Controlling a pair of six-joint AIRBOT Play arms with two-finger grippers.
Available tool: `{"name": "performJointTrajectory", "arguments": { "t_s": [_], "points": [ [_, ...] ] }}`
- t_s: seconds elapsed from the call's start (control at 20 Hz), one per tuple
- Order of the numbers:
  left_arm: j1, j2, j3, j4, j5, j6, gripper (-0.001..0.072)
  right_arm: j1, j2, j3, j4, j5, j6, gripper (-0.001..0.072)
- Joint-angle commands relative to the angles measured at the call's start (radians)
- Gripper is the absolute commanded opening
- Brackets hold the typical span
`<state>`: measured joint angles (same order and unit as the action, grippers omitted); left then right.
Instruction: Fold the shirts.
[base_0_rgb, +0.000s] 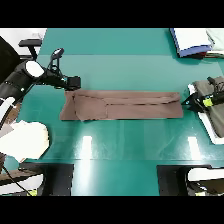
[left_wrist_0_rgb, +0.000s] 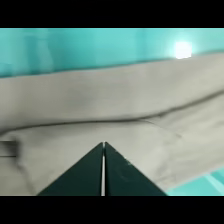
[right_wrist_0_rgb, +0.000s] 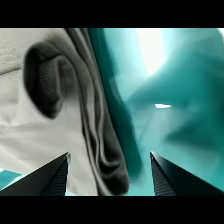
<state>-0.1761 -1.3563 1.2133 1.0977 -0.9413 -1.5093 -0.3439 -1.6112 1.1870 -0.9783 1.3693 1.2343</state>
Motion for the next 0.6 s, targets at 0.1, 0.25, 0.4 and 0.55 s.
{"name": "performJointTrajectory", "arguments": {
  "t_s": [0.1, 0.25, 0.4, 0.55],
  "points": [
    [-0.147, -0.085, 0.005, -0.042, 0.069, -0.002, 0.0025, 0.077, -0.096, -0.011, 0.165, -0.047, -0.096, 0.0298],
    [-0.212, -0.192, 0.077, -0.084, 0.076, -0.01, 0.0024, 0.125, -0.087, 0.078, 0.167, -0.005, -0.103, 0.0022],
    [-0.268, -0.311, 0.201, -0.094, 0.066, -0.01, 0.0024, 0.169, -0.007, 0.2, 0.168, 0.067, -0.057, 0.0021],
    [-0.32, -0.427, 0.315, -0.11, 0.051, -0.01, 0.0024, 0.244, 0.096, 0.307, 0.214, 0.088, -0.017, 0.0021]
  ]
}}
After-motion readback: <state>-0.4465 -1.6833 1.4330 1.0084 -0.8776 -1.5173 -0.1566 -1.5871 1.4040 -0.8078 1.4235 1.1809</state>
